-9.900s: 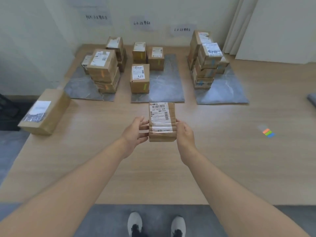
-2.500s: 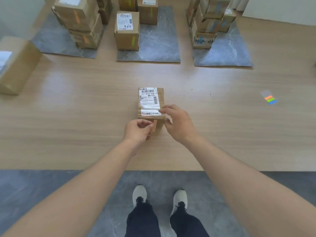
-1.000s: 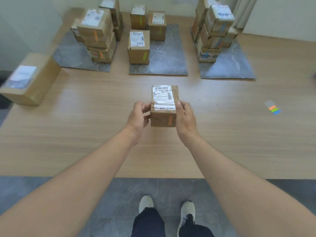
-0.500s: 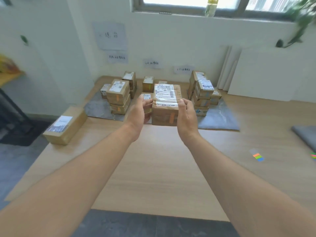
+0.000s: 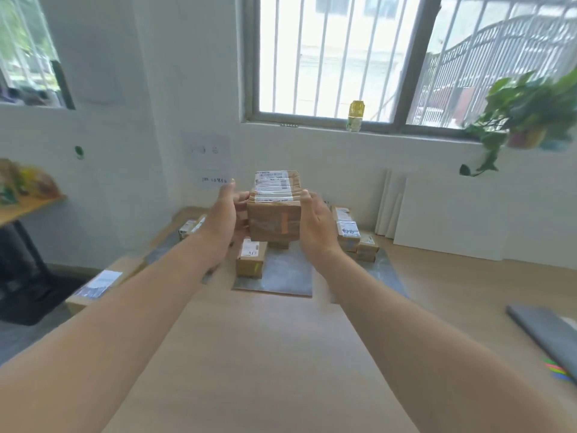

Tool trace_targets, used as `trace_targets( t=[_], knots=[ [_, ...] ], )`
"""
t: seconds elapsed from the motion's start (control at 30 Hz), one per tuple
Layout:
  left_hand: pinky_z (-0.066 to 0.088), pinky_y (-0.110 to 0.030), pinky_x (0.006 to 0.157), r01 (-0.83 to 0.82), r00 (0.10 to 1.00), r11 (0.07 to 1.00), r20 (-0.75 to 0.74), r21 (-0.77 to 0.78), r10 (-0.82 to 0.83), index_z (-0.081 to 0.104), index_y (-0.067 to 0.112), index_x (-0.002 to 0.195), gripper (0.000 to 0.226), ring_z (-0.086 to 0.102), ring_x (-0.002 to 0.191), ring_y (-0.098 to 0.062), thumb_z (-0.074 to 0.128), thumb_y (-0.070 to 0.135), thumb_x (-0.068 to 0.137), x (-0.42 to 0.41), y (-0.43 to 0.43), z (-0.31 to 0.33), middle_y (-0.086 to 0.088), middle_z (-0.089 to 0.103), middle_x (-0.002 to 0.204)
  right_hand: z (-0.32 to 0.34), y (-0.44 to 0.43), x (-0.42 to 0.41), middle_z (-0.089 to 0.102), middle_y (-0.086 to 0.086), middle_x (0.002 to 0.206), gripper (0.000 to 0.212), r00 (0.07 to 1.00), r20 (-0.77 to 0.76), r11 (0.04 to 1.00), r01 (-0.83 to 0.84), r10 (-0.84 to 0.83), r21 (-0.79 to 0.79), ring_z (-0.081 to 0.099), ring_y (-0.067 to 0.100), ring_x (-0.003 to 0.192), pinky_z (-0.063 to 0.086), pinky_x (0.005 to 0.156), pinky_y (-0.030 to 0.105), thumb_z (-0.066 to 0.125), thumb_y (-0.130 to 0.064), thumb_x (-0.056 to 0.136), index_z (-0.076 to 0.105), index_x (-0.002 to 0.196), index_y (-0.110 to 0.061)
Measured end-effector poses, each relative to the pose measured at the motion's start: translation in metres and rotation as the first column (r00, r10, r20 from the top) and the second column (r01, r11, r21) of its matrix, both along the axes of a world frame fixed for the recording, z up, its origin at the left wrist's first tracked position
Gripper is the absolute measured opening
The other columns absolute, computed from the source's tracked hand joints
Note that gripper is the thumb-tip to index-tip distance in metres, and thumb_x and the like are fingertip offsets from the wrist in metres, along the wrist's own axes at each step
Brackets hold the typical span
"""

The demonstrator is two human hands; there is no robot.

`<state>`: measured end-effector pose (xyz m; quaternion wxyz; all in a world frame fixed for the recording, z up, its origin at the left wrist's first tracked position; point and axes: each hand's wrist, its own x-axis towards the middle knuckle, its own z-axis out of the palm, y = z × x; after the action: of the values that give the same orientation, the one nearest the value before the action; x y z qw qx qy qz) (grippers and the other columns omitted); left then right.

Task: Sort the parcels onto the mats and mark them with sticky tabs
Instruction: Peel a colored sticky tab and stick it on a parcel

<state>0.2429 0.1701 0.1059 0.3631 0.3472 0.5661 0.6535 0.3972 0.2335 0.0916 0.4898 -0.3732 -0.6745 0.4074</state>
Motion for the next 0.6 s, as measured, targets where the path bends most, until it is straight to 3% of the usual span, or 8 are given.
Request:
trace_targets(
  t=[0.07, 0.13, 0.23, 0.3, 0.37, 0.47, 0.6],
  knots=[
    [0.053, -0.028, 0.063, -0.023, 1.0, 1.0, -0.009, 0.0, 0.023, 0.071, 0.019, 0.103, 0.062, 0.068, 0.077, -0.017, 0.017, 0.051, 0.106, -0.004, -0.002, 0.008, 0.0, 0.074, 0.093, 0.007, 0.003, -0.006, 0.067, -0.007, 0.101, 0.033, 1.0, -0.004, 1.0, -0.027, 0.027, 0.003, 0.062, 0.008, 0.097, 0.045, 0.079, 0.024, 0.035, -0.039, 0.11, 0.065, 0.107, -0.025],
    [0.054, -0.032, 0.071, -0.023, 1.0, 1.0, -0.015, -0.009, 0.022, 0.07, 0.017, 0.111, 0.065, 0.068, 0.088, -0.021, 0.017, 0.054, 0.105, -0.011, -0.005, 0.012, -0.008, 0.072, 0.109, 0.01, 0.007, -0.016, 0.068, -0.006, 0.1, 0.033, 0.998, -0.01, 0.998, -0.057, 0.057, -0.006, 0.063, 0.01, 0.095, 0.045, 0.077, 0.027, 0.035, -0.039, 0.11, 0.064, 0.107, -0.024],
    [0.053, -0.039, 0.089, -0.049, 0.999, 0.999, -0.017, -0.017, 0.049, 0.07, 0.021, 0.108, 0.064, 0.066, 0.1, -0.025, 0.018, 0.058, 0.103, -0.029, -0.011, 0.017, -0.008, 0.073, 0.112, 0.015, 0.01, -0.038, 0.067, -0.005, 0.098, 0.037, 0.995, -0.018, 0.995, -0.102, 0.101, -0.025, 0.064, 0.011, 0.092, 0.045, 0.072, 0.025, 0.033, -0.041, 0.109, 0.064, 0.108, -0.021],
    [0.051, -0.042, 0.098, -0.068, 0.998, 0.998, -0.016, -0.02, 0.067, 0.071, 0.022, 0.102, 0.064, 0.067, 0.1, -0.024, 0.018, 0.058, 0.103, -0.049, -0.012, 0.018, -0.003, 0.075, 0.104, 0.014, 0.013, -0.059, 0.068, -0.003, 0.102, 0.039, 0.993, -0.013, 0.993, -0.115, 0.115, -0.024, 0.065, 0.013, 0.097, 0.049, 0.079, 0.03, 0.033, -0.045, 0.108, 0.065, 0.111, -0.021],
    [0.051, -0.041, 0.096, -0.085, 0.996, 0.996, -0.003, -0.022, 0.085, 0.071, 0.022, 0.096, 0.063, 0.066, 0.092, -0.022, 0.019, 0.056, 0.104, -0.071, -0.013, 0.018, 0.0, 0.074, 0.095, 0.011, 0.015, -0.083, 0.069, -0.001, 0.105, 0.043, 0.992, -0.009, 0.991, -0.128, 0.128, -0.039, 0.065, 0.016, 0.101, 0.053, 0.091, 0.041, 0.034, -0.052, 0.104, 0.065, 0.11, -0.023],
    [0.052, -0.035, 0.083, -0.08, 0.997, 0.996, -0.008, -0.037, 0.079, 0.07, 0.024, 0.095, 0.061, 0.066, 0.084, -0.019, 0.018, 0.055, 0.105, -0.109, -0.009, 0.015, 0.002, 0.072, 0.093, 0.005, 0.019, -0.124, 0.07, 0.002, 0.106, 0.049, 0.991, -0.013, 0.988, -0.134, 0.133, -0.078, 0.067, 0.022, 0.102, 0.054, 0.094, 0.051, 0.033, -0.062, 0.095, 0.065, 0.106, -0.026],
    [0.05, -0.033, 0.076, -0.041, 0.999, 0.995, 0.005, -0.089, 0.041, 0.068, 0.023, 0.101, 0.059, 0.066, 0.084, -0.018, 0.019, 0.055, 0.105, -0.178, 0.004, 0.003, 0.003, 0.073, 0.095, -0.014, 0.031, -0.19, 0.069, 0.0, 0.103, 0.043, 0.994, -0.026, 0.988, -0.111, 0.109, -0.109, 0.065, 0.019, 0.099, 0.054, 0.09, 0.044, 0.034, -0.054, 0.103, 0.064, 0.11, -0.023]
  ],
)
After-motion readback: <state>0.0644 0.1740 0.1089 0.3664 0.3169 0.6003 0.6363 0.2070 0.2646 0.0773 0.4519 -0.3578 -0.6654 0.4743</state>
